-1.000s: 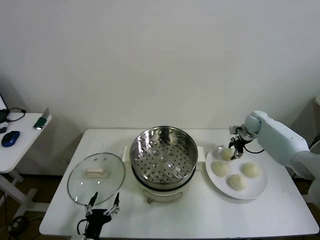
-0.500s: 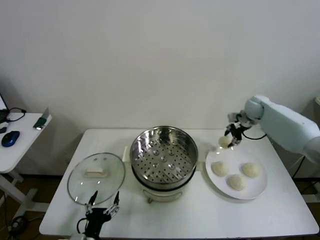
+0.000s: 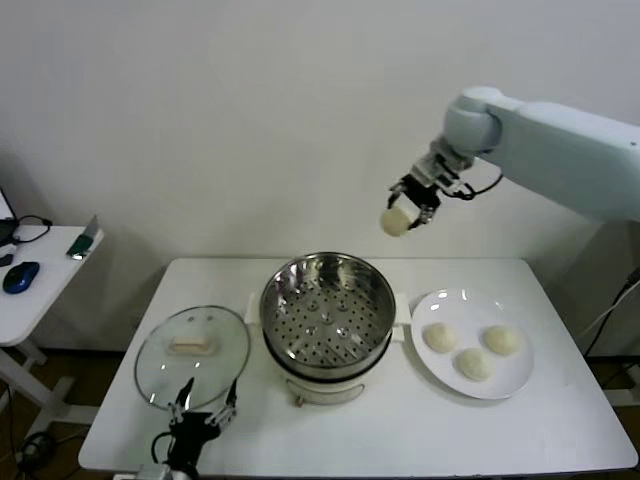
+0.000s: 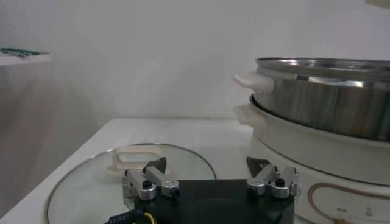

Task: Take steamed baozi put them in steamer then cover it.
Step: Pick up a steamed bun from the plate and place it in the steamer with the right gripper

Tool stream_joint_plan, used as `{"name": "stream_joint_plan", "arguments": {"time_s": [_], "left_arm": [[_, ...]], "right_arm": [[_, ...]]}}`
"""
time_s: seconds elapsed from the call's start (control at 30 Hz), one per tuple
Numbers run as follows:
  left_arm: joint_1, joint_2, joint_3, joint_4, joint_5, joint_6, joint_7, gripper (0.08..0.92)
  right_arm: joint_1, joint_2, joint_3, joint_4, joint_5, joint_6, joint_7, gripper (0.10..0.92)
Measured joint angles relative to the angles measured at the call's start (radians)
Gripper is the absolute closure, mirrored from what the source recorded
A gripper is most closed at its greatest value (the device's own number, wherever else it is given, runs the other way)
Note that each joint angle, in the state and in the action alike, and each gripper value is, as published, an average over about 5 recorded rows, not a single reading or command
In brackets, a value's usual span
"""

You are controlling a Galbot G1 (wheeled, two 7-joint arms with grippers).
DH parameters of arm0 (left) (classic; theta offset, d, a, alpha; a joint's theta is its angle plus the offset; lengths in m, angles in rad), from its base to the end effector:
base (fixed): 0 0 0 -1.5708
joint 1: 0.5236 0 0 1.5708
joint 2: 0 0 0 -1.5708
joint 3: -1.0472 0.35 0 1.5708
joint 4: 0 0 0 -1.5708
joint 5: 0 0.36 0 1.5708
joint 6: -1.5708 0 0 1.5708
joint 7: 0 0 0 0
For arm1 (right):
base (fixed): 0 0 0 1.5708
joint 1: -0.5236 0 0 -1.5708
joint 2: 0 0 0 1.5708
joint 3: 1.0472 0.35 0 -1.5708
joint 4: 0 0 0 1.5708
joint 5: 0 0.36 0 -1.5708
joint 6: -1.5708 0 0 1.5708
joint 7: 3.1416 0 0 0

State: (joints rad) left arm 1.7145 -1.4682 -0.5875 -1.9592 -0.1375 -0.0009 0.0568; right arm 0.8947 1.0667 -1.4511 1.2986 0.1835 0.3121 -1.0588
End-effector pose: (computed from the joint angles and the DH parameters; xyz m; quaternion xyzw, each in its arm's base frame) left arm 0.1310 0.0430 -0.3710 -0.0170 -0.9905 0.0116 0.1360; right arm 0.5575 0.0634 0.0707 0.5932 -0.2772 0.7527 0.0692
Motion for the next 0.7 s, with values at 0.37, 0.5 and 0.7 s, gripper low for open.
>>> {"name": "stream_joint_plan", "arguments": {"time_s": [0.37,0.5,0.7], "left_arm": [[0.008,-0.001,-0.014,-0.013,-0.006,-0.008,-0.002,0.177],[0.012,-0.004,-0.016,-0.013,-0.006,-0.012,-0.003,0.177],[0.014,-0.005,-0.014,-0.011,-0.003,-0.015,-0.003,0.177]], "right_arm": [[-0.075,0.116,-0.030,0.056,-0.193,0.117,0.066,0.389],[-0.123,0.134,-0.031,0.044,-0.265,0.132,0.087,0.389],[-0.195,0.159,-0.018,0.013,-0.351,0.145,0.118,0.389]]}}
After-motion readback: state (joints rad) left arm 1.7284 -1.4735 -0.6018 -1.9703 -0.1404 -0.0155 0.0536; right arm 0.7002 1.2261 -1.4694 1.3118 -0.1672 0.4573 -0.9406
